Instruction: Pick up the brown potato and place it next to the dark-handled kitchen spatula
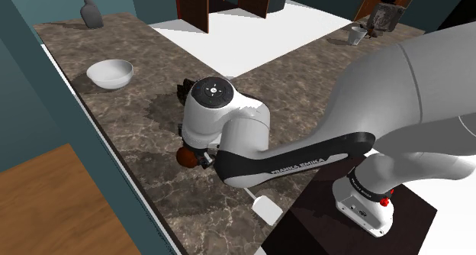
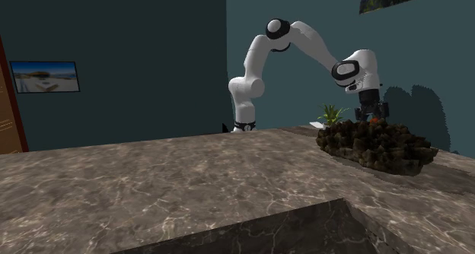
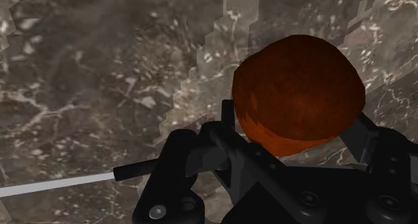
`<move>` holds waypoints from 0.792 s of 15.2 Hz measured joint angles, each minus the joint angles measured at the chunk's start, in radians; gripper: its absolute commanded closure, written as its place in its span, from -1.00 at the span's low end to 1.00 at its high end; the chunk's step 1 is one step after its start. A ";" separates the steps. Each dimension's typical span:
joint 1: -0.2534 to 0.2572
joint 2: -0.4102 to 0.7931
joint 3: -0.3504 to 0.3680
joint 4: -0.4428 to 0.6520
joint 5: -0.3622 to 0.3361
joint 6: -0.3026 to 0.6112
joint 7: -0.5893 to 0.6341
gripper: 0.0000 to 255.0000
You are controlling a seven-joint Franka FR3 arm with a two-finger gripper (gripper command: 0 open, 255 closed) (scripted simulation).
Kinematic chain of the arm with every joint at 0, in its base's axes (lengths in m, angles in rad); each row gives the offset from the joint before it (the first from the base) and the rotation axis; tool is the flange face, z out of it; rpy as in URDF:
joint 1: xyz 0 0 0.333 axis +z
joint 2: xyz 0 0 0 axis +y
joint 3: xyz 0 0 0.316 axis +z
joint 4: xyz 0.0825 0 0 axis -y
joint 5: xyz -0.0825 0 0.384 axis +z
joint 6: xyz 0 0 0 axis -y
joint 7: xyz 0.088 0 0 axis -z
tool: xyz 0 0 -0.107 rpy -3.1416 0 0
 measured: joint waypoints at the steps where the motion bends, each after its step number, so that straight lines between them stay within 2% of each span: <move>1: 0.001 0.000 -0.001 0.001 -0.001 -0.002 0.001 1.00; 2: 0.002 0.001 -0.002 -0.003 -0.001 0.002 0.000 1.00; 3: 0.000 0.000 0.001 -0.002 0.001 0.003 0.000 -1.00; 9: -0.002 -0.005 0.005 -0.009 0.002 -0.001 0.000 -1.00; 12: 0.089 0.048 -0.077 -0.002 -0.059 -0.059 0.044 -1.00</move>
